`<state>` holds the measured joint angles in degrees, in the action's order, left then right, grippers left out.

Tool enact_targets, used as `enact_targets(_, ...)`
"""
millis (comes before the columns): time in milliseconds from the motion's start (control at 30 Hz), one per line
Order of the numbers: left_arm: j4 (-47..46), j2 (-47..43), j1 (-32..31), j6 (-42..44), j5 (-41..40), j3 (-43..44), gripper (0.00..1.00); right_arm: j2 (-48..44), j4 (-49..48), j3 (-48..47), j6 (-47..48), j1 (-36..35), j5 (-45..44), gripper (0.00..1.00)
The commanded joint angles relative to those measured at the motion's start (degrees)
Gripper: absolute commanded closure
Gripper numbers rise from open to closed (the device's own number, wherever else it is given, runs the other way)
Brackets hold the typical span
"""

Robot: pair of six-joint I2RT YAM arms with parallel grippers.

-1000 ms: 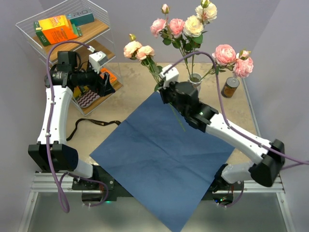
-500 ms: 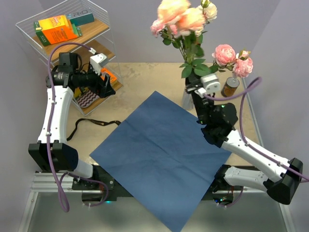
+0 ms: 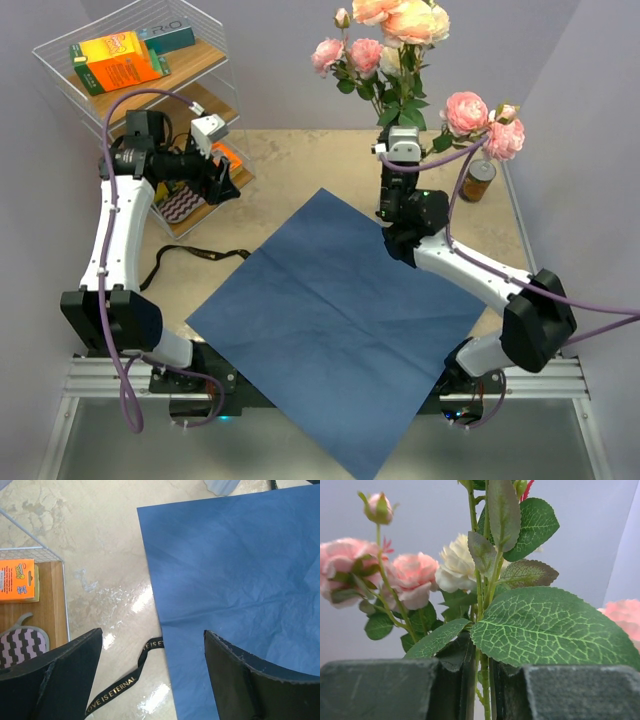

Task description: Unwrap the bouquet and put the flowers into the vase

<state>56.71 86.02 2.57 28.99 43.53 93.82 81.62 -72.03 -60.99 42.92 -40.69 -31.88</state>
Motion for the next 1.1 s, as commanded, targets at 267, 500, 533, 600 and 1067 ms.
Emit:
enact_targets(267, -0.02, 2.14, 0.07, 3.79, 2.17, 1.19, 0.13, 1.96, -19.55, -7.47, -11.80, 6.14, -4.15, 1.00)
enact_targets(500, 1.03, 3.89, 0.07, 4.23, 2.79, 3.55, 0.13, 3.89, -20.69, -8.61, -12.50, 7.46, -4.77, 1.00)
enact_targets(533, 2.34, 4.85, 0.07, 4.93, 2.88, 4.78, 0.13, 4.24, -20.87, -8.79, -12.68, 7.81, -4.86, 1.00)
enact_targets(600, 2.53, 5.21, 0.07, 5.19, 2.97, 5.06, 0.13, 4.77, -21.31, -9.23, -12.86, 8.08, -4.86, 1.00)
enact_targets(1067, 3.67, 3.19, 0.07, 6.95, 2.00, 4.09, 0.12, 10.05, -24.38, -10.65, -11.98, 9.31, -3.36, 1.00)
